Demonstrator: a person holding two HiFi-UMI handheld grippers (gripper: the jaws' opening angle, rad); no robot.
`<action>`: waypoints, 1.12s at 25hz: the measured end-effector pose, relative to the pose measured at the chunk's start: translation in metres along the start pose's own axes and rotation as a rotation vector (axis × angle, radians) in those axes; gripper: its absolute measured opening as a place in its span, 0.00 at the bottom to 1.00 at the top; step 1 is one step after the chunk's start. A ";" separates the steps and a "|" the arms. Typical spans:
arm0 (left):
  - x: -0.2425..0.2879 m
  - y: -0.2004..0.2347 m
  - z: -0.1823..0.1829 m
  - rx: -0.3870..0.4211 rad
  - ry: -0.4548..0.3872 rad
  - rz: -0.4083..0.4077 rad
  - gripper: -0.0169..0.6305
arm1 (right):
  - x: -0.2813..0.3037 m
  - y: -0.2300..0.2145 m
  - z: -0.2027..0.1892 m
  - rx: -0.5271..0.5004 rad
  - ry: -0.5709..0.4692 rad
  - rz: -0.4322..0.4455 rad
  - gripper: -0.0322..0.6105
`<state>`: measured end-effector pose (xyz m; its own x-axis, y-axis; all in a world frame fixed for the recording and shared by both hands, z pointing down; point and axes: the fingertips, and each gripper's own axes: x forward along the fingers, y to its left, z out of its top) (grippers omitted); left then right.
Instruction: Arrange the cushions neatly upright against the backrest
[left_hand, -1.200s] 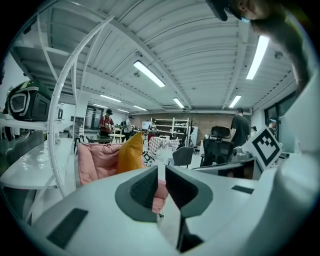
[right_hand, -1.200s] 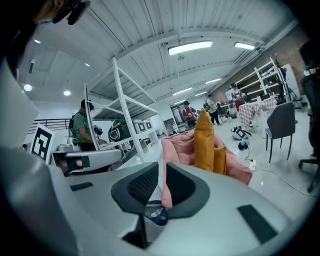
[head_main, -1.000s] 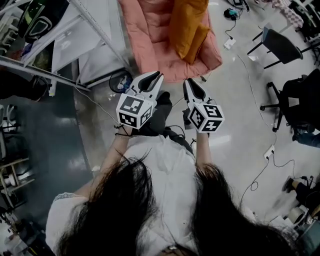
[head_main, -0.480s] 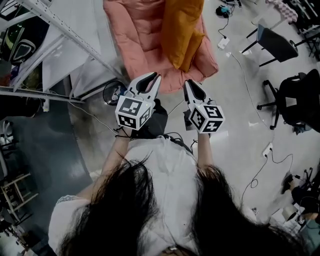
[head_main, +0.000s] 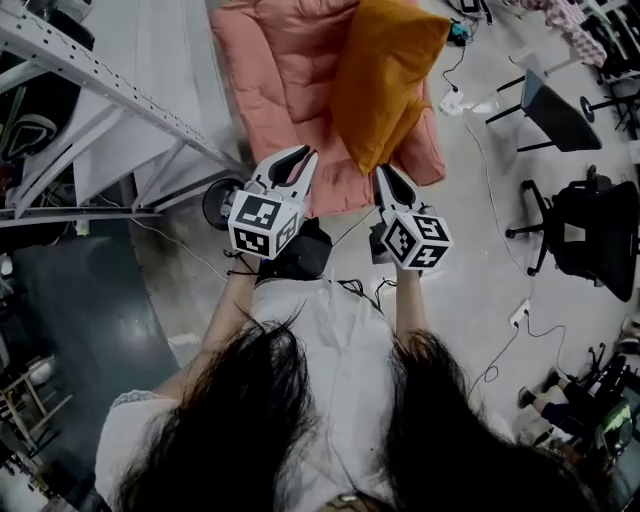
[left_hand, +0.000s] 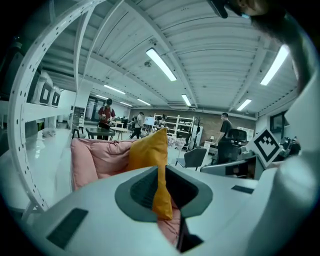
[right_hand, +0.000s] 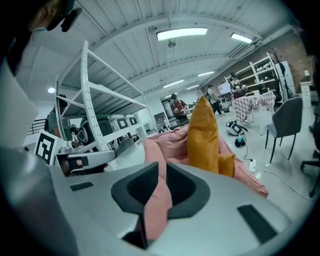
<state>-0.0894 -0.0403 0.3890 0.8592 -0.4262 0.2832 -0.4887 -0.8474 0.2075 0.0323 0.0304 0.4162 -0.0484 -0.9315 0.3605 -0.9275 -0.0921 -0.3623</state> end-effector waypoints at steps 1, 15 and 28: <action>0.006 0.009 0.001 -0.006 0.003 -0.002 0.12 | 0.009 -0.001 0.003 -0.003 0.006 -0.007 0.14; 0.059 0.056 0.010 -0.066 0.014 -0.091 0.12 | 0.059 -0.031 0.022 -0.008 0.050 -0.104 0.14; 0.090 0.060 0.021 -0.045 0.030 -0.095 0.12 | 0.124 -0.108 0.054 0.005 0.096 -0.150 0.48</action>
<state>-0.0379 -0.1360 0.4070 0.8973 -0.3342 0.2885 -0.4122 -0.8682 0.2762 0.1467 -0.0942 0.4541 0.0545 -0.8692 0.4915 -0.9252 -0.2291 -0.3024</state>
